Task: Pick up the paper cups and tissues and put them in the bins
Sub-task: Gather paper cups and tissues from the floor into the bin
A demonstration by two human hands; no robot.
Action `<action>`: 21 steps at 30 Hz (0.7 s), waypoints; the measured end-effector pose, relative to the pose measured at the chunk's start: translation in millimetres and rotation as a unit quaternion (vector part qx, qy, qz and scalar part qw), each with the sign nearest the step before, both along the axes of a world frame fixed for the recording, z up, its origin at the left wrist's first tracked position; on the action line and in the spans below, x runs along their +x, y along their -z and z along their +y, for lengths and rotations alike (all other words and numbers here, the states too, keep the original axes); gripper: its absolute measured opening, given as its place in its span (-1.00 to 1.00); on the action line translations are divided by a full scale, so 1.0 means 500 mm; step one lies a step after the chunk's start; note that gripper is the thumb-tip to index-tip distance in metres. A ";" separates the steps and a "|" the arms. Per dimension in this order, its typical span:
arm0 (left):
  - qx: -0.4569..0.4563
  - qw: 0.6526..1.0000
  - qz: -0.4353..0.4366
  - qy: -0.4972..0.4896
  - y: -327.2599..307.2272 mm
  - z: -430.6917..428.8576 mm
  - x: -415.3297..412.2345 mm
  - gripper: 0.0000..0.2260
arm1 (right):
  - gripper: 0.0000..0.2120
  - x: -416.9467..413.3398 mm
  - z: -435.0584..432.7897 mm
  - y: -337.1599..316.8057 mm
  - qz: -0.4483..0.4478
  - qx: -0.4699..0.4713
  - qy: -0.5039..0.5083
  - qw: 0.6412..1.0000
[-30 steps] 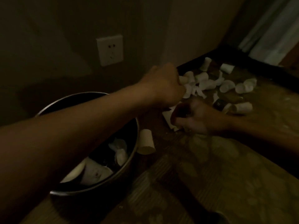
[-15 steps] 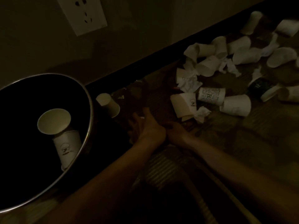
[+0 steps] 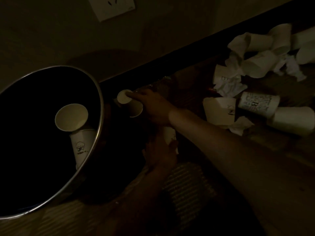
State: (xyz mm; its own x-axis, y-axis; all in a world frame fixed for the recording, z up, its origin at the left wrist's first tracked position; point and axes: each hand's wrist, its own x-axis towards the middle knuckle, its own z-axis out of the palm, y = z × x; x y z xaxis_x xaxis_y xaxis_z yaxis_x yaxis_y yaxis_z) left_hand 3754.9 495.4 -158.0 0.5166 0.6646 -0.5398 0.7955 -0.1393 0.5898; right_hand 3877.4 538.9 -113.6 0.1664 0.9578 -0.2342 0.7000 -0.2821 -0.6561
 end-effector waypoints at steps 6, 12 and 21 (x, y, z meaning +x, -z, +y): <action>0.013 0.999 -0.044 0.020 0.005 0.004 -0.004 -0.37 | -0.51 0.010 0.066 0.032 -0.113 -0.024 -0.021 0.993; 0.041 0.998 -0.039 0.032 0.015 0.006 -0.006 -0.34 | -0.55 0.025 0.034 0.066 -0.055 0.097 0.139 0.984; 0.061 0.995 -0.062 0.054 0.013 0.020 -0.012 -0.31 | -0.37 0.043 -0.043 0.104 0.191 0.120 0.337 0.914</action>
